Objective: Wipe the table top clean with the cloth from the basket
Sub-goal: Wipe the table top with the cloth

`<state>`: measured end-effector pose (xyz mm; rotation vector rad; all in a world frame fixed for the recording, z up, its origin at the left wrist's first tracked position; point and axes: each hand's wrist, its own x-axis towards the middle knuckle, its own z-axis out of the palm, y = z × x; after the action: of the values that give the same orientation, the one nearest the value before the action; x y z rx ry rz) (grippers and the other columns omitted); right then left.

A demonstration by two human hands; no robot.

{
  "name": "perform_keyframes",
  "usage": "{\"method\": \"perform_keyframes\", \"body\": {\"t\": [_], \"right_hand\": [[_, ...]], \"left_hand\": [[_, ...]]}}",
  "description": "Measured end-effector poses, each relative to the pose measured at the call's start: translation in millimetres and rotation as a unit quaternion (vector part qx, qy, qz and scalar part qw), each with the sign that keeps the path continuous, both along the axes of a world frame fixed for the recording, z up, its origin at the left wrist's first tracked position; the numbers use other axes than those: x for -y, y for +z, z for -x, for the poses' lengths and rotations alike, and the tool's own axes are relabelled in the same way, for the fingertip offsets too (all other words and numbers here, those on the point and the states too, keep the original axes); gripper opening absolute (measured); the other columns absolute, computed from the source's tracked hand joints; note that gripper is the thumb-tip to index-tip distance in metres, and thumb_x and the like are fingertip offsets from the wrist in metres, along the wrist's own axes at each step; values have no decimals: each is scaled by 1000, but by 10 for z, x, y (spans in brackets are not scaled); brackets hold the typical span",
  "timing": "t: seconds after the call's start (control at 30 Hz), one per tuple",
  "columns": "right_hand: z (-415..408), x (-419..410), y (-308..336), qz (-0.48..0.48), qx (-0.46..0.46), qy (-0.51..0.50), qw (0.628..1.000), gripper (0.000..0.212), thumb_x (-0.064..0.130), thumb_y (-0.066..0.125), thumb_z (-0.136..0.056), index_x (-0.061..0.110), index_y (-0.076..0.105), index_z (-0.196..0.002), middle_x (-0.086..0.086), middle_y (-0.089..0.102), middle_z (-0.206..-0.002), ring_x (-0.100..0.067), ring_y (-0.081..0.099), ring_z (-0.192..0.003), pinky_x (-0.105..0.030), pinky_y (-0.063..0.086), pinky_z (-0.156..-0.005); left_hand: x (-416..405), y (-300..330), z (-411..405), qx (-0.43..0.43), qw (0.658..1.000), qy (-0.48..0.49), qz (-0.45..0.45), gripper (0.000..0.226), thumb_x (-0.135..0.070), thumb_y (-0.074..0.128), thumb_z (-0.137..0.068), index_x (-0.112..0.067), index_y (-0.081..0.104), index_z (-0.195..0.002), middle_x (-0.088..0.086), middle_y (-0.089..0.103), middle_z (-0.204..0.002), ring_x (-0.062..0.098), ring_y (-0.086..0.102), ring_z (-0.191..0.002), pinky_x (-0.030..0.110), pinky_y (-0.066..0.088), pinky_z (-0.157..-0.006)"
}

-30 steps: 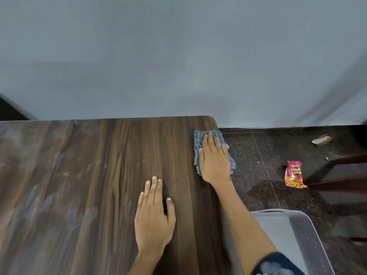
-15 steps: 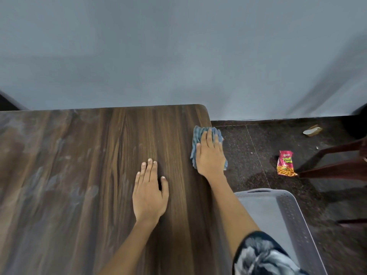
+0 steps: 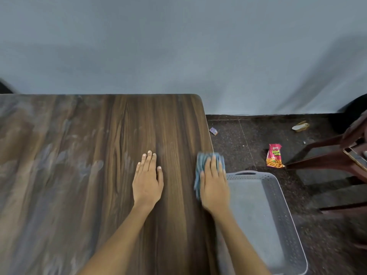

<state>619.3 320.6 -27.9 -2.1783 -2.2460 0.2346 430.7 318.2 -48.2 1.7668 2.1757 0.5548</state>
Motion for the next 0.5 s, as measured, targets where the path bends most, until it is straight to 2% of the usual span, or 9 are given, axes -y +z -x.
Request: {"method": "perform_keyframes", "body": {"t": [0.1,0.17,0.23,0.33,0.37,0.43,0.5], "right_hand": [[115,-575,41,5,-1,13,1000,54,28,15,-104,4,1,-150,-14,-1,-159,-25,-4,-147,-37,1,-120],[147,-578,40,16,0,31,999,54,28,16,-104,5,1,-150,-13,-1,-159,-25,-3,-147,-35,2,-120],[61,-240,8,14,-13,51,999,53,28,16,-104,8,0,-151,-8,-3,-160,-22,-4,-147,-32,-1,-120],[-180,703,-30,20,-68,66,995,53,31,16,-103,15,-3,-150,0,-10,-157,-19,-5,-147,-26,-8,-118],[-258,1048,-14,23,-84,64,994,52,32,15,-103,15,-1,-149,1,-8,-156,-19,-2,-147,-26,-8,-118],[-380,1625,47,18,-83,65,994,50,33,13,-102,9,18,-146,-2,13,-154,-17,6,-146,-28,2,-119],[-426,1832,87,30,-77,54,995,53,34,10,-102,6,29,-142,-6,27,-150,-16,4,-146,-28,8,-114]], "left_hand": [[281,-4,-1,-4,1000,-16,6,48,-27,30,-100,-11,26,-145,1,22,-154,10,10,-143,26,5,-117],[448,9,7,0,1000,-23,9,48,-26,31,-100,-11,26,-145,0,22,-154,8,9,-142,26,5,-117],[584,17,19,2,999,-33,10,48,-26,31,-100,-11,25,-146,0,21,-154,7,7,-142,26,5,-117],[740,22,33,6,999,-42,9,48,-25,31,-100,-11,25,-145,0,21,-155,8,6,-142,26,4,-117],[784,22,26,6,999,-42,9,47,-24,31,-100,-11,25,-145,0,21,-155,8,6,-142,26,4,-117],[864,24,1,8,999,-37,11,47,-24,30,-100,-11,25,-145,0,20,-155,7,4,-141,26,4,-117],[924,18,-13,11,999,-29,13,47,-24,29,-101,-11,24,-146,0,19,-155,6,3,-140,26,3,-117]]}}
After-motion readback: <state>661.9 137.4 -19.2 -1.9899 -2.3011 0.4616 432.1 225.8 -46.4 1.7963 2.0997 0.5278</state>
